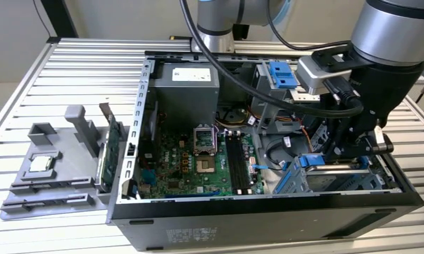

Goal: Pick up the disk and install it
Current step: 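Insert the second disk wire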

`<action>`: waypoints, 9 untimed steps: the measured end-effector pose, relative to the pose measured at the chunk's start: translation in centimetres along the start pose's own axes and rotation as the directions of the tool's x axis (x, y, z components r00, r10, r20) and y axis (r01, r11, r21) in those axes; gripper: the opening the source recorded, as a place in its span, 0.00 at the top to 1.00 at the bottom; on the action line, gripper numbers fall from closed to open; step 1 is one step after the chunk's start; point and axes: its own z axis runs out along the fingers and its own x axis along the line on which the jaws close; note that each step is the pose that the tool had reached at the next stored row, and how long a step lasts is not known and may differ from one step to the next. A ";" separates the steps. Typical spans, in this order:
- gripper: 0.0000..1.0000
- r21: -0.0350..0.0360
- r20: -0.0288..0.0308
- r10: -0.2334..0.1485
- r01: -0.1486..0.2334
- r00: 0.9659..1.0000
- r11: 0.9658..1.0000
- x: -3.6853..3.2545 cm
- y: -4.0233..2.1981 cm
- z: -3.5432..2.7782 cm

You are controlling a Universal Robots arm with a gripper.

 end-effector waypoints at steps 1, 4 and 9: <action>1.00 0.000 0.000 0.000 0.000 1.000 1.000 -0.06 -0.01 -0.05; 1.00 0.000 0.000 0.000 0.000 1.000 1.000 -0.07 -0.01 -0.06; 1.00 0.000 0.000 -0.002 0.002 1.000 1.000 -0.08 -0.21 -0.04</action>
